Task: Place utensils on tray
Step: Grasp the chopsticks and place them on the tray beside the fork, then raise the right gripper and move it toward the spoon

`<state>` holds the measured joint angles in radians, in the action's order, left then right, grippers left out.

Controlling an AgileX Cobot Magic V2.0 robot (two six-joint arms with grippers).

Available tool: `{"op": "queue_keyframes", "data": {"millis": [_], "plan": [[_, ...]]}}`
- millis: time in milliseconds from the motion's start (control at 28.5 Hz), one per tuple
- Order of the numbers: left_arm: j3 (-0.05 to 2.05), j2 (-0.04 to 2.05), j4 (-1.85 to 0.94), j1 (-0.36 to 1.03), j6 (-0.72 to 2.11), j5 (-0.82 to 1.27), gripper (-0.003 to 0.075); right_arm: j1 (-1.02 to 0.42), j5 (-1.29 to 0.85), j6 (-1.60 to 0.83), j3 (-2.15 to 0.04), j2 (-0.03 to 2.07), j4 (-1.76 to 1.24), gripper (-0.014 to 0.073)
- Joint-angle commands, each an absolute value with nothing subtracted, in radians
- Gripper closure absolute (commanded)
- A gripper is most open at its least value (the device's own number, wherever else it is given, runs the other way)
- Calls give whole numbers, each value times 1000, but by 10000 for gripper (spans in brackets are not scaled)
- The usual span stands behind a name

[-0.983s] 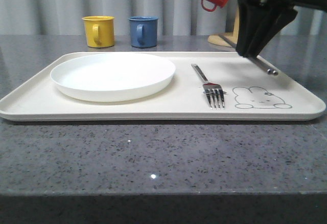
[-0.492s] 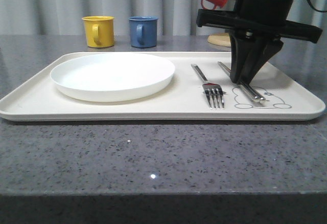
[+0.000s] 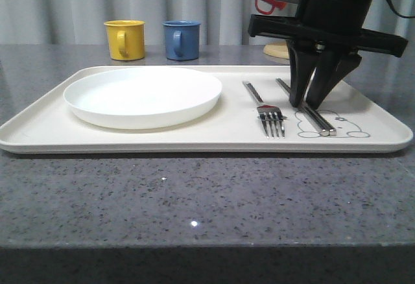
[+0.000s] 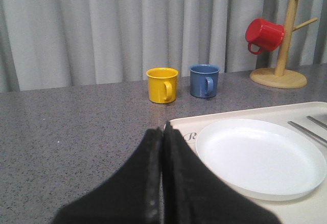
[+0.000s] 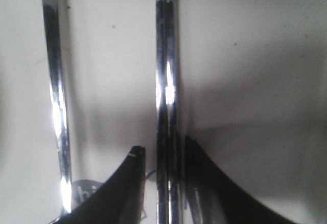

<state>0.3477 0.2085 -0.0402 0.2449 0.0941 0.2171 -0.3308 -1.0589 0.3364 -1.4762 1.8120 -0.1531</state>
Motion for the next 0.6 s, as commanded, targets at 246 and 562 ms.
{"op": "queue_keyframes", "data": {"millis": [246, 562], "plan": [[374, 217, -49, 245, 84, 134, 738, -278, -1051, 287, -1509, 1687, -79, 238], [374, 217, -49, 245, 84, 134, 738, 15, -1115, 84, -1510, 1633, -33, 238]]}}
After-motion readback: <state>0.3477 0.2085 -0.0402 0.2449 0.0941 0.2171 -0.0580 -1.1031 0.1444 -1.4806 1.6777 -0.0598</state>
